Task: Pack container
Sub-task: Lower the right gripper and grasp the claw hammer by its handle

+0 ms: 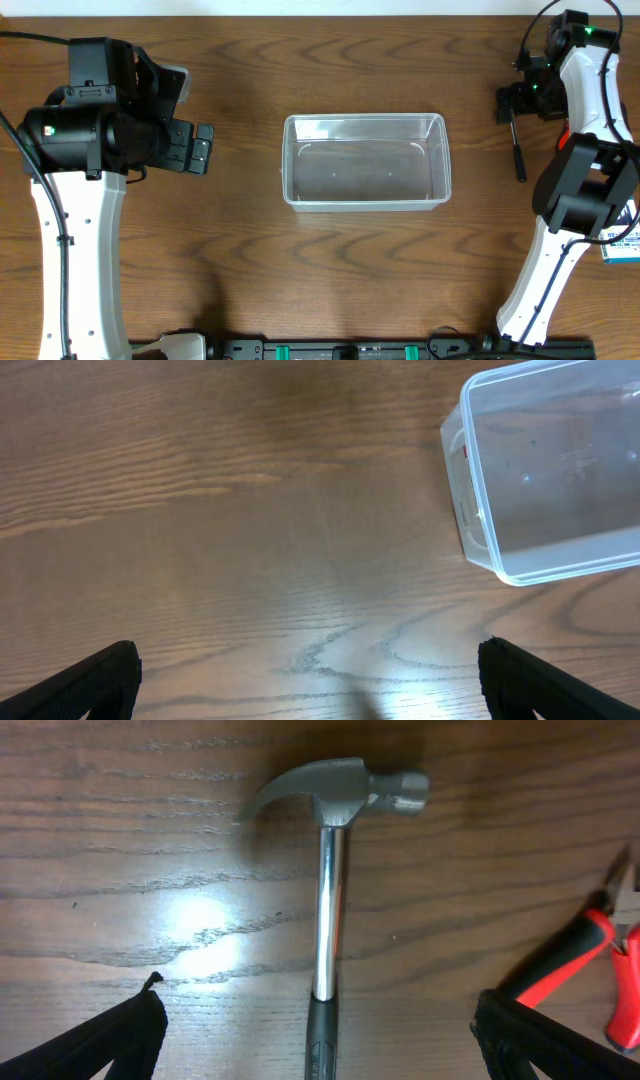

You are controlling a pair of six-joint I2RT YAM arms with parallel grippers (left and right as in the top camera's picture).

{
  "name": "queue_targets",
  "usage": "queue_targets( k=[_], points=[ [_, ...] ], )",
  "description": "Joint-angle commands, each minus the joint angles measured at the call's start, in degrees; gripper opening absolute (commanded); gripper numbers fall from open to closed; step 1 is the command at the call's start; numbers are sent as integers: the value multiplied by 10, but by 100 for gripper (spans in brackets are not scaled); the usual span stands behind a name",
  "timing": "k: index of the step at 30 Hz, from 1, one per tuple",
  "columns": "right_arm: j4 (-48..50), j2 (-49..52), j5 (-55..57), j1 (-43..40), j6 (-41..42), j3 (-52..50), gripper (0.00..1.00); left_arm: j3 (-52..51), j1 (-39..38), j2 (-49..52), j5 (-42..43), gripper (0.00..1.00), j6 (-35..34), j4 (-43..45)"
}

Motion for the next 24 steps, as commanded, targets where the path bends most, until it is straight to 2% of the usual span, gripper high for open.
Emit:
queue_targets(
  k=[1, 15, 24],
  points=[
    [1, 21, -6, -2, 8, 11, 99, 3, -2, -3, -7, 98, -9, -2],
    [14, 25, -19, -9, -41, 11, 99, 3, -2, -3, -7, 98, -9, -4],
    [14, 43, -21, -12, -42, 11, 99, 3, -2, -3, -7, 98, -9, -4]
  ],
)
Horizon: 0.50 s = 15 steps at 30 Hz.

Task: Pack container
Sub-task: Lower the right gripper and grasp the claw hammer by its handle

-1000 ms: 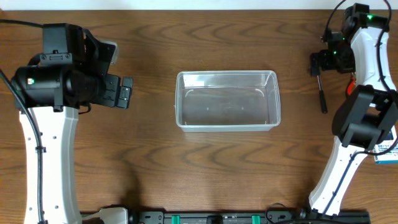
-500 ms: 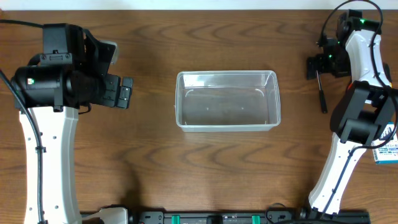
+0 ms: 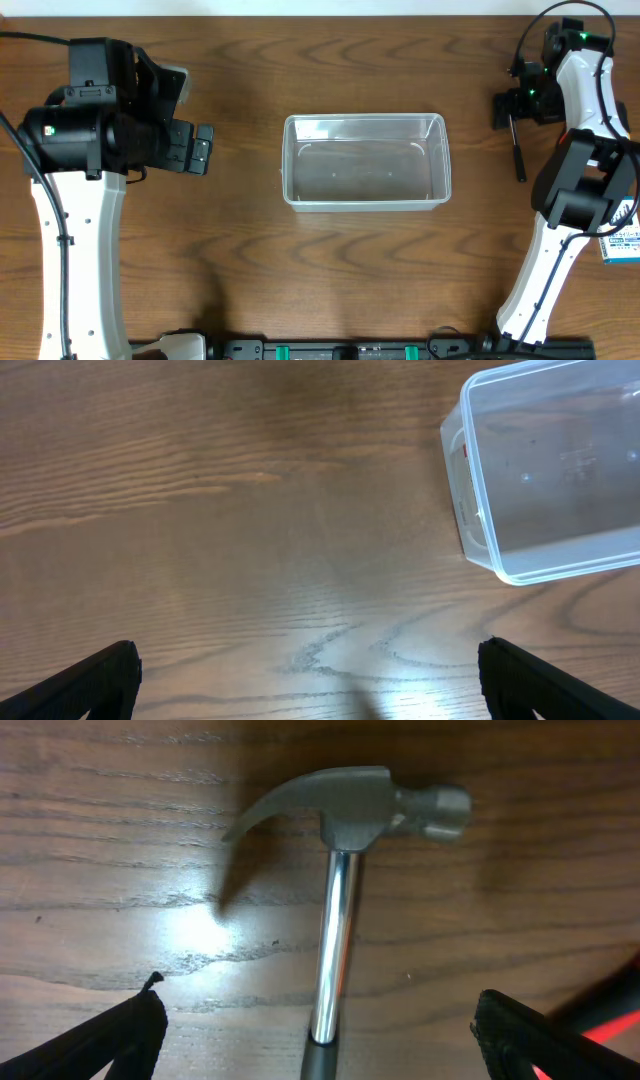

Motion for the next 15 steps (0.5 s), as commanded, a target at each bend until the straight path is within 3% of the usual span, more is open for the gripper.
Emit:
queue_targets(
  k=[1, 15],
  points=[
    [0, 16, -6, -7, -10, 11, 99, 3, -2, -3, -7, 98, -8, -3],
    [11, 35, 27, -9, 23, 10, 99, 3, -2, -3, -7, 98, -8, -5]
  ],
)
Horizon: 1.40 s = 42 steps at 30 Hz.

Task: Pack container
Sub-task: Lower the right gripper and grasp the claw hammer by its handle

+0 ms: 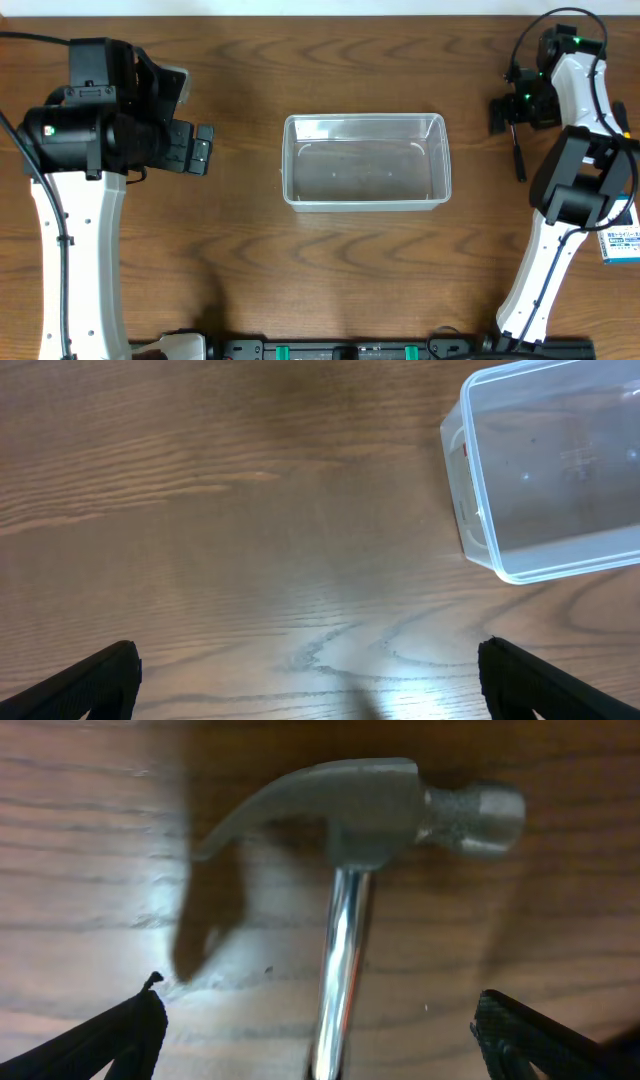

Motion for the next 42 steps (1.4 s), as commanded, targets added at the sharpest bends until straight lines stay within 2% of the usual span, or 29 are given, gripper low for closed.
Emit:
queue_targets(
  k=[1, 42],
  points=[
    [6, 10, 24, -9, 23, 10, 99, 3, -2, -3, -7, 98, -8, -3],
    [15, 11, 2, -9, 32, -3, 99, 3, -2, -3, -7, 98, -8, -12]
  ],
)
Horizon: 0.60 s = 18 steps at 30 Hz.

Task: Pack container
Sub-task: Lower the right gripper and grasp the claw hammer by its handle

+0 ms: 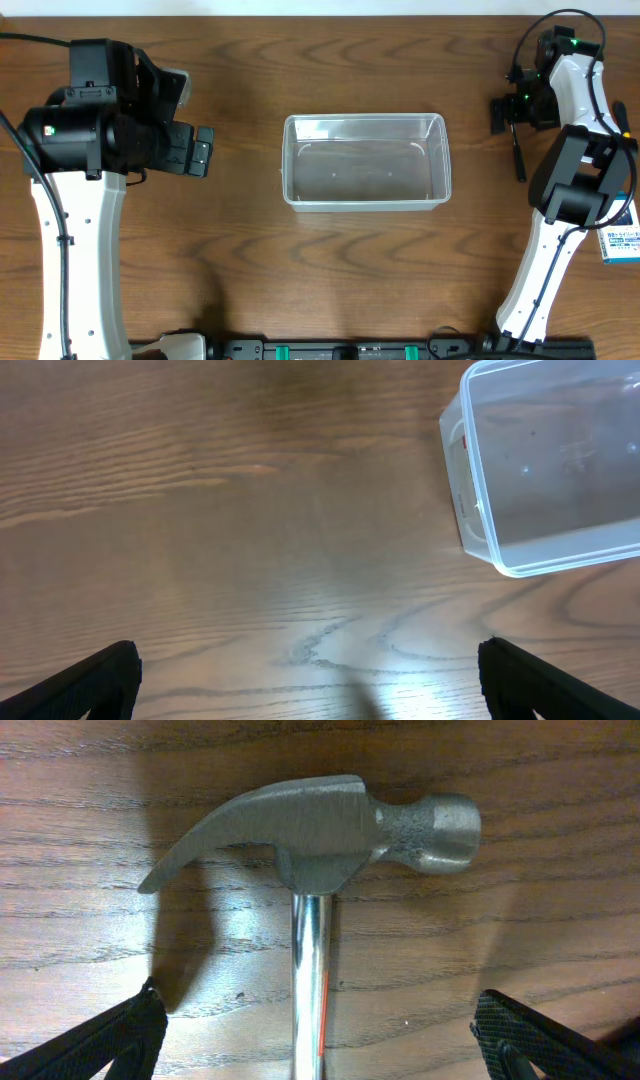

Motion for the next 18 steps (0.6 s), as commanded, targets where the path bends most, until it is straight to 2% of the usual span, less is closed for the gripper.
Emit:
queue_targets(
  k=[1, 18],
  points=[
    [1, 6, -17, -9, 8, -3, 99, 3, -2, -3, -7, 98, -8, -4],
    [3, 6, -21, -10, 8, -9, 99, 3, -2, -3, -7, 98, -7, -4]
  ],
)
